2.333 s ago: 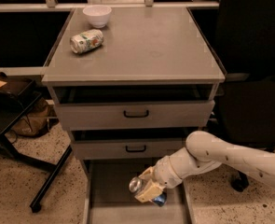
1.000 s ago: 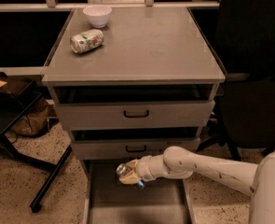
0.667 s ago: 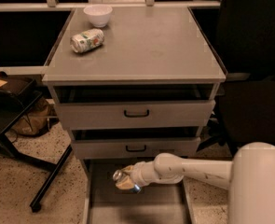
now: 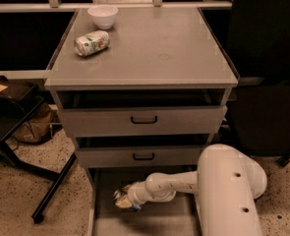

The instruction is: Place redbull can into bottom drawer

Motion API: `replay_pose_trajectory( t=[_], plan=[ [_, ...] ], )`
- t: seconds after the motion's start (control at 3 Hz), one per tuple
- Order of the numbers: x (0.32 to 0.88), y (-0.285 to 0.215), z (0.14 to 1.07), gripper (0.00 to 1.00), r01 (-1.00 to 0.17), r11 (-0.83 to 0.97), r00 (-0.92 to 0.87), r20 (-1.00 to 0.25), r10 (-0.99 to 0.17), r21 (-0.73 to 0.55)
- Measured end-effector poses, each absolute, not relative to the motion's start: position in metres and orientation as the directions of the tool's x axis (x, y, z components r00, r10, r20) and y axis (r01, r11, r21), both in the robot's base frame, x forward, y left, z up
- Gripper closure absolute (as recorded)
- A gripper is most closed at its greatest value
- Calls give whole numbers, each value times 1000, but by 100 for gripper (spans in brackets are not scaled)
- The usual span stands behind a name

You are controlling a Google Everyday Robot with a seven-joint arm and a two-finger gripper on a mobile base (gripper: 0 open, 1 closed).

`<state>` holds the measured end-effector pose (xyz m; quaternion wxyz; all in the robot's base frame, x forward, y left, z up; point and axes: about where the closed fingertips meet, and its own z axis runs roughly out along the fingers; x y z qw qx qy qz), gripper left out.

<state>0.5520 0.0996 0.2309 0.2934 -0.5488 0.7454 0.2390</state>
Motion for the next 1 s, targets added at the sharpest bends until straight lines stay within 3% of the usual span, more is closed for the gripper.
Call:
replay_pose_trajectory(
  t=[1.0],
  plan=[
    [547, 115, 154, 100, -947, 304, -298, -642, -706, 105]
  ],
)
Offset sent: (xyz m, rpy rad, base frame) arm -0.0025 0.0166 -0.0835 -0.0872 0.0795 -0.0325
